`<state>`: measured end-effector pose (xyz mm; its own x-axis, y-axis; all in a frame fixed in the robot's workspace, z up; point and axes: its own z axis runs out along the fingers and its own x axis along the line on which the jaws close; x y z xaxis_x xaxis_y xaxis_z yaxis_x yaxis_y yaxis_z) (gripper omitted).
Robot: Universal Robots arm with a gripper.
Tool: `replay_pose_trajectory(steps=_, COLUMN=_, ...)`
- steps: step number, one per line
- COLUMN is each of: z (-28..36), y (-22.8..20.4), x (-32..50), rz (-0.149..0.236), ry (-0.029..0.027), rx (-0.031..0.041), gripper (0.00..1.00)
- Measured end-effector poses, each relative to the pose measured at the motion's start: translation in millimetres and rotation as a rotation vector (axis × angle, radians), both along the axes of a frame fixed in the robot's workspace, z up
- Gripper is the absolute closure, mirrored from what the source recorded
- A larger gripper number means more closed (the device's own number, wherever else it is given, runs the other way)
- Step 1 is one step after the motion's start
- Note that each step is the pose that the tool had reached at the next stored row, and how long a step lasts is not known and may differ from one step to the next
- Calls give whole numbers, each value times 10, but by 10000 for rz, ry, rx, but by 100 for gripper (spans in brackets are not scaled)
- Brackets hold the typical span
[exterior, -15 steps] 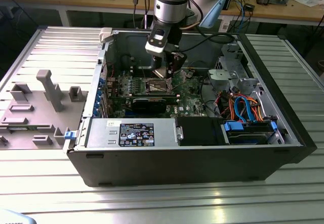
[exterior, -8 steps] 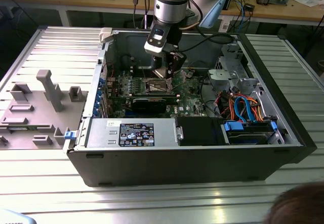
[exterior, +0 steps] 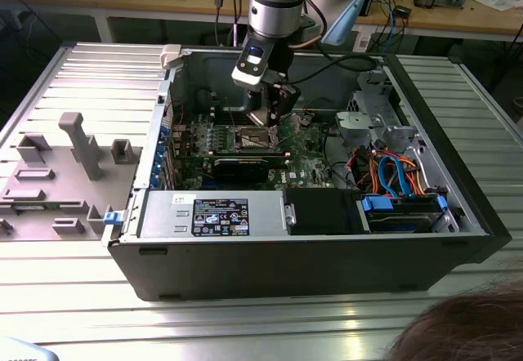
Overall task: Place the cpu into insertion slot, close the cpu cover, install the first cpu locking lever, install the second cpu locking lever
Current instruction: 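Place the cpu into insertion slot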
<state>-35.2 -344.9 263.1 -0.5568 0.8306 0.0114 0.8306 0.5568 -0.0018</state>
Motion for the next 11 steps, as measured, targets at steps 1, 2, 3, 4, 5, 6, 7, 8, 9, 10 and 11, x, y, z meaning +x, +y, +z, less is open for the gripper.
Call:
replay_pose_trajectory(steps=1, z=0, y=0, x=0, rz=-27, ry=0, rx=-1, gripper=46)
replay_pose_trajectory(steps=2, z=0, y=0, x=0, rz=-46, ry=0, rx=0, gripper=46)
replay_pose_trajectory(steps=3, z=0, y=0, x=0, rz=-66, ry=0, rx=0, gripper=46)
replay_pose_trajectory(steps=4, z=-1, y=0, x=0, rz=-106, ry=0, rx=0, gripper=46)
replay_pose_trajectory(steps=5, z=-1, y=0, x=0, rz=-149, ry=0, rx=0, gripper=46)
replay_pose_trajectory(steps=6, z=-1, y=0, x=0, rz=-171, ry=0, rx=0, gripper=46)
replay_pose_trajectory(steps=7, z=-1, y=0, x=0, rz=-191, ry=0, rx=0, gripper=46)
replay_pose_trajectory(steps=8, z=-1, y=0, x=0, rz=-210, ry=0, rx=0, gripper=46)
replay_pose_trajectory(steps=9, z=-1, y=0, x=0, rz=-230, ry=0, rx=0, gripper=46)
replay_pose_trajectory(steps=10, z=-2, y=0, x=0, rz=-253, ry=0, rx=0, gripper=46)
replay_pose_trajectory(steps=11, z=-2, y=0, x=0, rz=-270, ry=0, rx=0, gripper=46)
